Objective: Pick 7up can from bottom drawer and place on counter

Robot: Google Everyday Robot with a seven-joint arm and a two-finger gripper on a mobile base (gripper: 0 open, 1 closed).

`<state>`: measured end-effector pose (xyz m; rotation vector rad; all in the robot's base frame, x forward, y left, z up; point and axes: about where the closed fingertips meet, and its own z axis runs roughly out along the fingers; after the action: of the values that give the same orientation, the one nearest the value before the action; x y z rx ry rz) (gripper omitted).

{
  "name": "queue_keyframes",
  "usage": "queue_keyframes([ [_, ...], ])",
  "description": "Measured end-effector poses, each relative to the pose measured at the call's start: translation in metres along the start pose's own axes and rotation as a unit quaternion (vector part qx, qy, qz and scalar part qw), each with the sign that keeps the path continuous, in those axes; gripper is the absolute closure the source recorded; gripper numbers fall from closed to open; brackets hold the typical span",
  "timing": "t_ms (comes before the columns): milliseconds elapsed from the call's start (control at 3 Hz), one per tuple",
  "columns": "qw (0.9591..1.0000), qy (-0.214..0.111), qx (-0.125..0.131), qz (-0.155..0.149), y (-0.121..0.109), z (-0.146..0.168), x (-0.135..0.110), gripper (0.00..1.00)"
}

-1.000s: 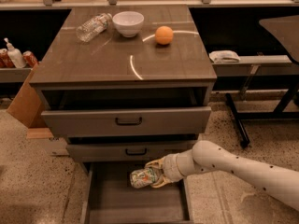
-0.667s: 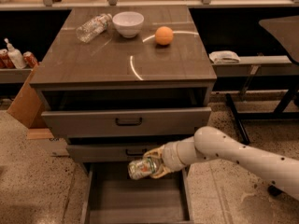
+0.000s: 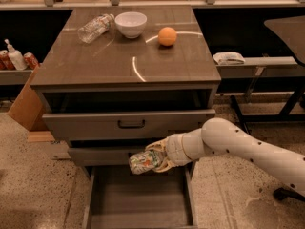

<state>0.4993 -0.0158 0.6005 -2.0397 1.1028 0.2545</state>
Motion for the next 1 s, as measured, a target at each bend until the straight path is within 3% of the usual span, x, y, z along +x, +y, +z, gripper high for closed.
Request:
queue_keyframes([
  [333,1.0000,0.006,0.003,-0.003,-0.008,-0.008,-0.002,1.00],
  [1000,0.9963,0.012,0.060,-0.061,-0.080,-0.104,-0.051,1.00],
])
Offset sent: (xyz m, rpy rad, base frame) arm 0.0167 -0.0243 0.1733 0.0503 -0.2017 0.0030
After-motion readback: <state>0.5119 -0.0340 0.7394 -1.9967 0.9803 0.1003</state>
